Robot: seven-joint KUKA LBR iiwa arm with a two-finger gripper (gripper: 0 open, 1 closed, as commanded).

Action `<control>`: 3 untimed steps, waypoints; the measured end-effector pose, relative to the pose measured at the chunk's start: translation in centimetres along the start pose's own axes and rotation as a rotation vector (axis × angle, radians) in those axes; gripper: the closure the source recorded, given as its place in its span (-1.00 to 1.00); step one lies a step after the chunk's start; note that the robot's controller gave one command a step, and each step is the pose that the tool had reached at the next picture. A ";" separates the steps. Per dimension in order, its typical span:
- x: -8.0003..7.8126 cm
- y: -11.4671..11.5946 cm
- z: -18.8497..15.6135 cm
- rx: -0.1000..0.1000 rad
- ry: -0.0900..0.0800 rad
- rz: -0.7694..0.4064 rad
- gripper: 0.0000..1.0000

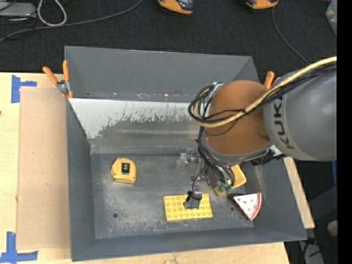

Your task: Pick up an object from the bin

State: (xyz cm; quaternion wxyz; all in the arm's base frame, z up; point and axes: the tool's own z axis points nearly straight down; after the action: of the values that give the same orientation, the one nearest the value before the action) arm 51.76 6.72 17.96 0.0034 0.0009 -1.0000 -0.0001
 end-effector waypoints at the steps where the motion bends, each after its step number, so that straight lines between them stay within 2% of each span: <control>1: -0.1 0.0 -0.2 0.000 -0.005 0.003 -1.00; 2: -3.2 -2.3 3.9 -0.001 -0.010 -0.138 -1.00; 3: -1.2 -0.6 8.2 -0.001 0.001 -0.254 -1.00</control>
Offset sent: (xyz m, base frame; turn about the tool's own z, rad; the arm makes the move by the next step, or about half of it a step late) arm 0.0421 -0.0354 -0.0591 -0.1871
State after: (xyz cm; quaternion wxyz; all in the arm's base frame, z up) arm 52.92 6.10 9.71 0.0041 0.1278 -0.9918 -0.0012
